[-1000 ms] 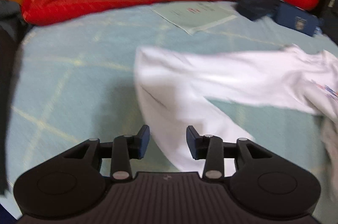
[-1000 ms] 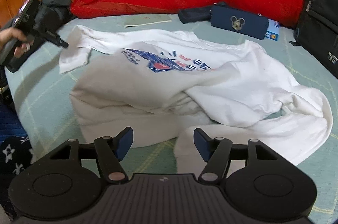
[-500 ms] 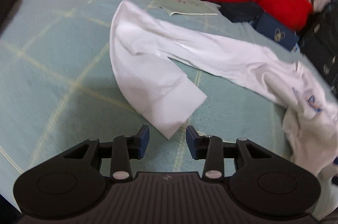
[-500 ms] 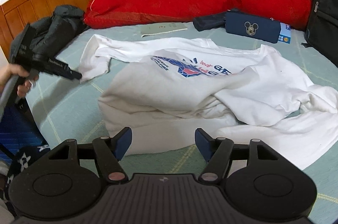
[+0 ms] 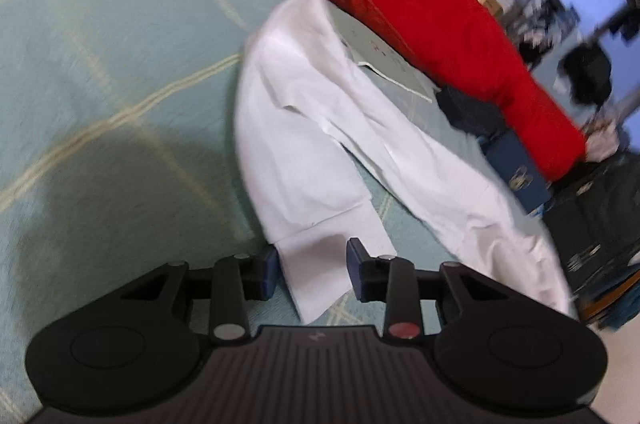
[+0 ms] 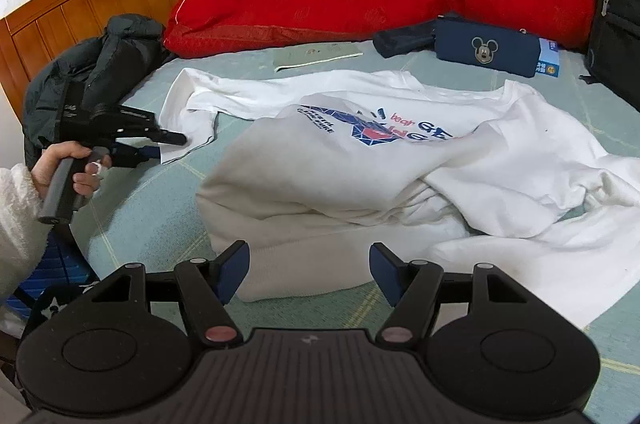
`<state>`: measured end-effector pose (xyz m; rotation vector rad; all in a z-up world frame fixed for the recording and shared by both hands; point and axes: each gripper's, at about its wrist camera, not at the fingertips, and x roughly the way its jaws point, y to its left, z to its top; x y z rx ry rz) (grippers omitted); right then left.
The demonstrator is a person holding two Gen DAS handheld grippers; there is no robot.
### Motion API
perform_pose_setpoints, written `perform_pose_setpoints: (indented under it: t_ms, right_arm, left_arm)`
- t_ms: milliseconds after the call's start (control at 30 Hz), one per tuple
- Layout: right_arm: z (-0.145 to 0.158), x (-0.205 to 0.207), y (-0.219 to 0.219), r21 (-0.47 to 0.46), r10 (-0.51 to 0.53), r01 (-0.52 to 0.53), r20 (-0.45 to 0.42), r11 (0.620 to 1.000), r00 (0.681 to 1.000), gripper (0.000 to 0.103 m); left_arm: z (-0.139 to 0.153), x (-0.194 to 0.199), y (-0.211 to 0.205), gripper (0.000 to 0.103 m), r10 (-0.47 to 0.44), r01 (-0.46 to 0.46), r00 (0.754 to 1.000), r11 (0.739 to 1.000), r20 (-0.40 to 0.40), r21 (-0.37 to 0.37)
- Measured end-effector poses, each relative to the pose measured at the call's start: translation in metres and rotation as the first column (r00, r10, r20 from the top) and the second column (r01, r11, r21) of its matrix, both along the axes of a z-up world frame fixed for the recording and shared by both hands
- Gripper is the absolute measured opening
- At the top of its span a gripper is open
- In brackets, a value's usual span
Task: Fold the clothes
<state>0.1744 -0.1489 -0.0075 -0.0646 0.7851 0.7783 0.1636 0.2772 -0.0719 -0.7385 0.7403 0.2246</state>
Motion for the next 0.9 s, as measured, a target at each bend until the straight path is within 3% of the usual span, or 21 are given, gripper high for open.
perform_pose_setpoints:
  t_ms: [167,233,367,533,767,900]
  right_arm:
    - [-0.001,0.004,0.008,-0.012,0.010,-0.010,-0.004,1.000,1.000,0.072]
    - [-0.001,0.005,0.009,-0.018,0.011,-0.011,-0.005,1.000,1.000,0.072]
    - [-0.001,0.006,0.014,-0.035,0.009,-0.009,-0.004,0.999,1.000,0.072]
    - [0.004,0.006,0.020,-0.056,0.001,0.000,0.009,0.998,1.000,0.072]
    - [0.007,0.015,0.020,-0.080,-0.039,0.042,0.028,0.996,0.999,0.072]
    - [0.007,0.023,0.023,-0.092,-0.057,0.060,0.027,0.994,0.998,0.072]
  left_arm:
    - [0.007,0.014,-0.013,0.024,0.000,0.005,0.999,0.993,-0.041,0.122]
    - [0.007,0.016,-0.017,0.016,0.005,0.004,0.999,0.987,-0.054,0.163]
    - [0.013,0.013,-0.024,0.013,-0.010,0.027,0.997,0.968,-0.071,0.250]
    - [0.022,0.017,-0.022,0.009,-0.051,0.076,0.995,0.951,-0.089,0.301]
    - [0.036,0.022,-0.002,0.009,-0.082,0.161,0.980,0.858,-0.178,0.487]
    - [0.043,0.024,0.009,0.009,-0.078,0.188,0.973,0.808,-0.215,0.558]
